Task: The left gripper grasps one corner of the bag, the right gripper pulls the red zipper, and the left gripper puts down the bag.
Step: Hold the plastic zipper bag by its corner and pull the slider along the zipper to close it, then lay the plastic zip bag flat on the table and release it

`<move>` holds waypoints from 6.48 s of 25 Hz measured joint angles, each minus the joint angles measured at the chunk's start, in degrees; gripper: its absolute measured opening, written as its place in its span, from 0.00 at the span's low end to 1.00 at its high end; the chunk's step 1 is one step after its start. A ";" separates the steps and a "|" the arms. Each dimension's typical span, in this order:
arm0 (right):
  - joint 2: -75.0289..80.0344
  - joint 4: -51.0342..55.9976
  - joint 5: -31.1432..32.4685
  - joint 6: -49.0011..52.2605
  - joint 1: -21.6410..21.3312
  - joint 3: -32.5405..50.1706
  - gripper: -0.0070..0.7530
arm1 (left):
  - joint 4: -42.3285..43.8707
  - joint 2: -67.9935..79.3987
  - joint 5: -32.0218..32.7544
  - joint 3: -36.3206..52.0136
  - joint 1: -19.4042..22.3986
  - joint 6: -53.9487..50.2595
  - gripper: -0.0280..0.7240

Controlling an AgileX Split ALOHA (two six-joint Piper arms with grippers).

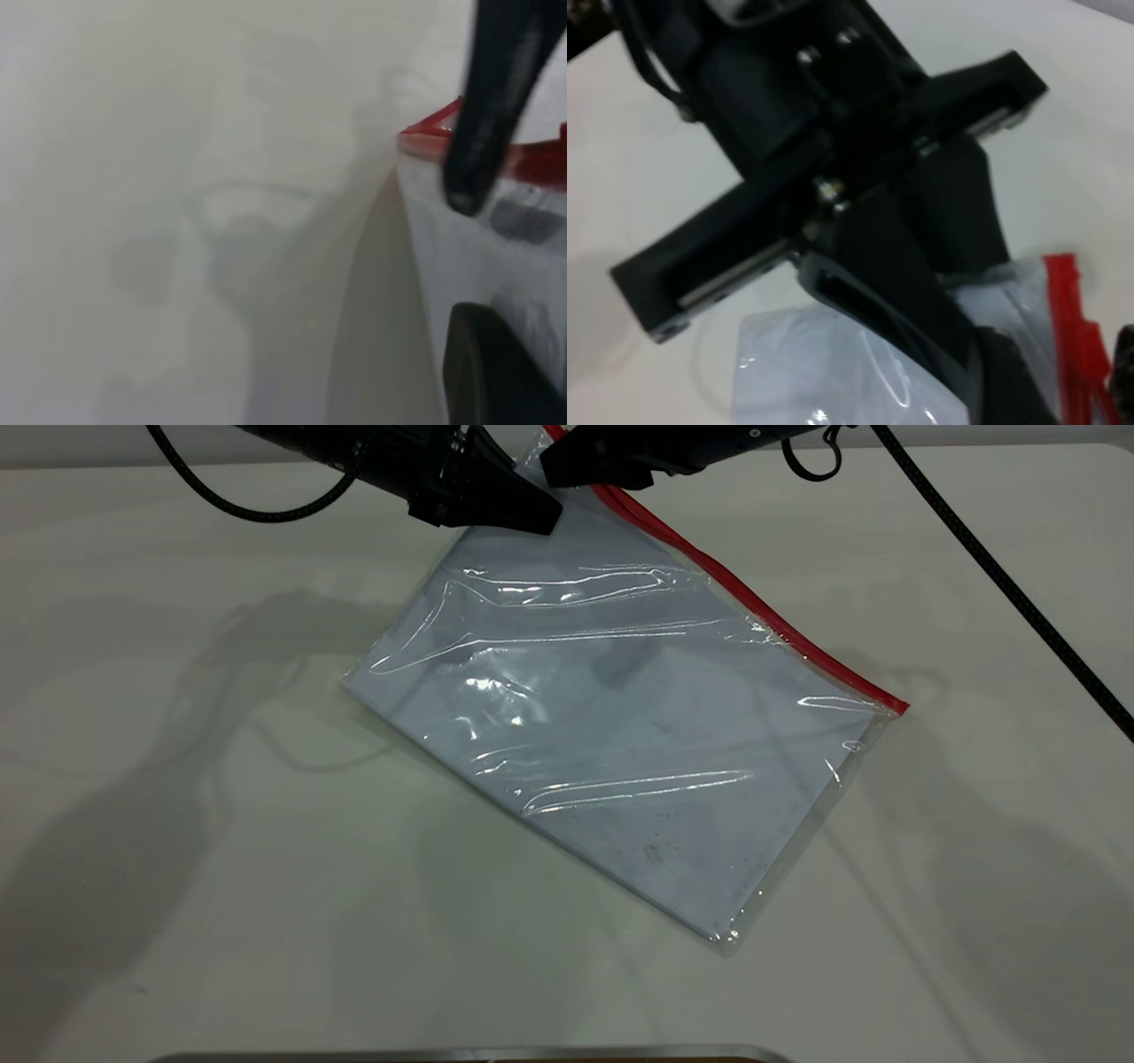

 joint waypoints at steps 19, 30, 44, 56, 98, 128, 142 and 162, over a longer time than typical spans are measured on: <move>0.00 0.00 3.49 2.22 -1.98 0.00 0.35 | 2.15 0.00 0.00 0.00 0.00 -0.23 0.14; 0.00 0.00 3.49 2.06 -1.59 -0.01 0.43 | 2.15 0.00 -0.05 0.00 0.00 -0.23 0.14; 1.81 -0.07 3.38 1.05 -1.14 -0.57 0.46 | 2.15 0.00 -0.05 0.00 0.00 -0.23 0.14; 1.86 -0.01 3.71 1.05 -1.14 -2.13 0.34 | 2.15 0.00 -0.05 0.00 0.00 -0.30 0.14; 1.28 1.55 -1.70 -3.69 -1.16 -2.99 0.05 | -9.51 -1.51 5.36 0.10 5.38 4.22 0.11; 9.50 -2.93 -4.50 -0.11 -11.95 -1.38 0.05 | -15.46 -7.26 6.60 0.28 10.84 4.55 0.11; -3.77 -10.10 -0.92 13.04 -12.06 -0.90 0.68 | -2.60 -7.54 4.40 0.18 9.19 -5.10 0.11; -44.54 -46.44 31.18 60.08 -12.06 -0.62 0.53 | 8.30 -4.00 -1.57 0.11 4.69 -41.43 0.73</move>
